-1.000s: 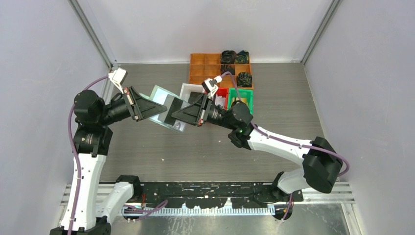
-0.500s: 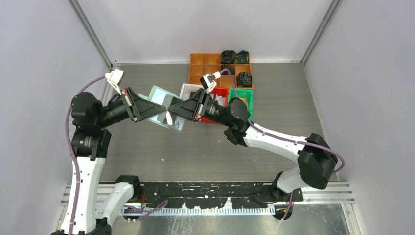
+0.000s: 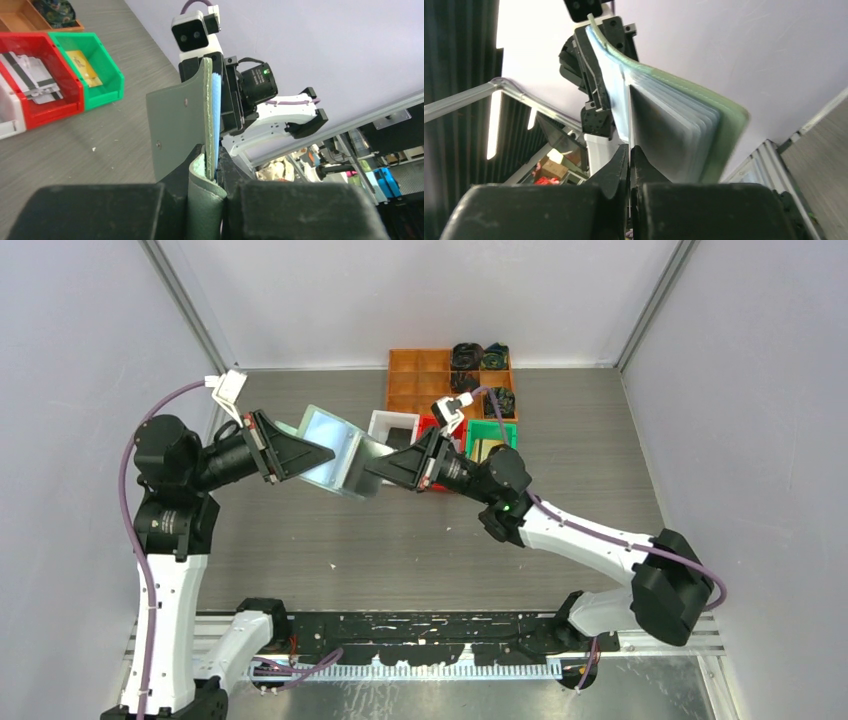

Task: Take the credit cards out of the card holder
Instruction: Remove the credit card from the card holder, then place the credit card in the storage box.

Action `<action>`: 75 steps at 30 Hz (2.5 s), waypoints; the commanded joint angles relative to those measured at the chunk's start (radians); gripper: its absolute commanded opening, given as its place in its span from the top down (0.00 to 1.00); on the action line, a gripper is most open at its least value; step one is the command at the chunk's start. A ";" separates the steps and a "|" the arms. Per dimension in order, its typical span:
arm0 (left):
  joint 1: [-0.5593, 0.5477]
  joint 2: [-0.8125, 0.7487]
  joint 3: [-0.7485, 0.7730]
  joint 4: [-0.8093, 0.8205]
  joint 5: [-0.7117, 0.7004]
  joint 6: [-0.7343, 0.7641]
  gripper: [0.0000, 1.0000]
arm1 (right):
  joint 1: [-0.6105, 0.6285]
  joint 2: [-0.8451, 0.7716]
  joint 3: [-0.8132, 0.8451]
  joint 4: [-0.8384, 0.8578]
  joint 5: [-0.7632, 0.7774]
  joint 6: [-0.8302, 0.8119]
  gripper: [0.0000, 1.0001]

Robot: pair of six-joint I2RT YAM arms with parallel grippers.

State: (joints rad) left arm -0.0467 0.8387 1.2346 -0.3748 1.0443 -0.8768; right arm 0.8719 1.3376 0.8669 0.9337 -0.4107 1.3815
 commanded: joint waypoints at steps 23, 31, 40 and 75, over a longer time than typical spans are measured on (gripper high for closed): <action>0.039 -0.021 0.112 -0.581 -0.078 0.776 1.00 | -0.369 0.402 0.727 -1.364 0.126 -0.813 0.99; 0.039 -0.007 0.135 -0.686 -0.075 0.849 1.00 | -0.369 0.704 0.969 -1.385 0.108 -0.804 0.99; 0.039 -0.009 0.136 -0.707 -0.059 0.861 1.00 | -0.369 0.874 1.061 -1.313 0.114 -0.736 0.99; 0.039 0.016 0.143 -0.788 -0.058 0.919 1.00 | -0.371 0.913 1.086 -1.290 0.118 -0.759 0.81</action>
State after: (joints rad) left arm -0.0128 0.8497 1.3254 -1.1790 0.9463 0.0303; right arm 0.5037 2.3150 1.9541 -0.4038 -0.3119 0.6373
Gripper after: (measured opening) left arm 0.096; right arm 0.163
